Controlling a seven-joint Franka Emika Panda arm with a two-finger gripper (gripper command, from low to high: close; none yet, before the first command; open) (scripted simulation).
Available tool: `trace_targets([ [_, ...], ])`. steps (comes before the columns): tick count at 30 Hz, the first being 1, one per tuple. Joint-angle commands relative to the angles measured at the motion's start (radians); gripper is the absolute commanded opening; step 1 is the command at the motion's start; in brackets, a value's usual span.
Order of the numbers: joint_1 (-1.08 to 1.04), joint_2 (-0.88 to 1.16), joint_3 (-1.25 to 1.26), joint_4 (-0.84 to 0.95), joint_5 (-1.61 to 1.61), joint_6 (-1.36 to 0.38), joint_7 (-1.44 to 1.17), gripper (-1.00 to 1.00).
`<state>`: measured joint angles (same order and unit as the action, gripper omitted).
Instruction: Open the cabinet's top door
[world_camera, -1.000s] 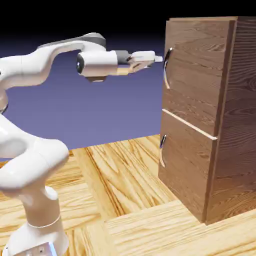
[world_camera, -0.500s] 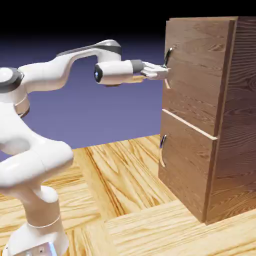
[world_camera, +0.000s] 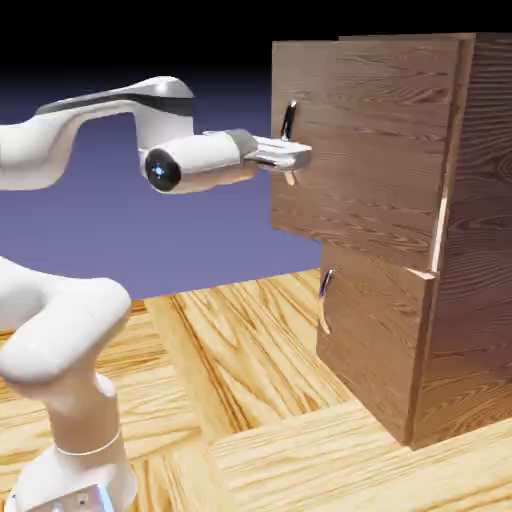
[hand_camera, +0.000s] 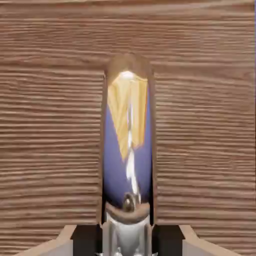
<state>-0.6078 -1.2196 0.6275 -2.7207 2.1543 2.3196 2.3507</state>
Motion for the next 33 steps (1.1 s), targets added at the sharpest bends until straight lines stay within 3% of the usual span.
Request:
trace_targets([
  [1, 0.013, -0.005, -0.036, -0.019, -0.025, -0.035, -0.004, -1.0],
  [17, 0.056, 0.087, -0.616, -0.094, -0.554, -0.584, -0.107, -1.0],
  [33, 0.198, 0.614, -1.13, 0.302, -1.022, -1.207, -0.32, -1.0],
])
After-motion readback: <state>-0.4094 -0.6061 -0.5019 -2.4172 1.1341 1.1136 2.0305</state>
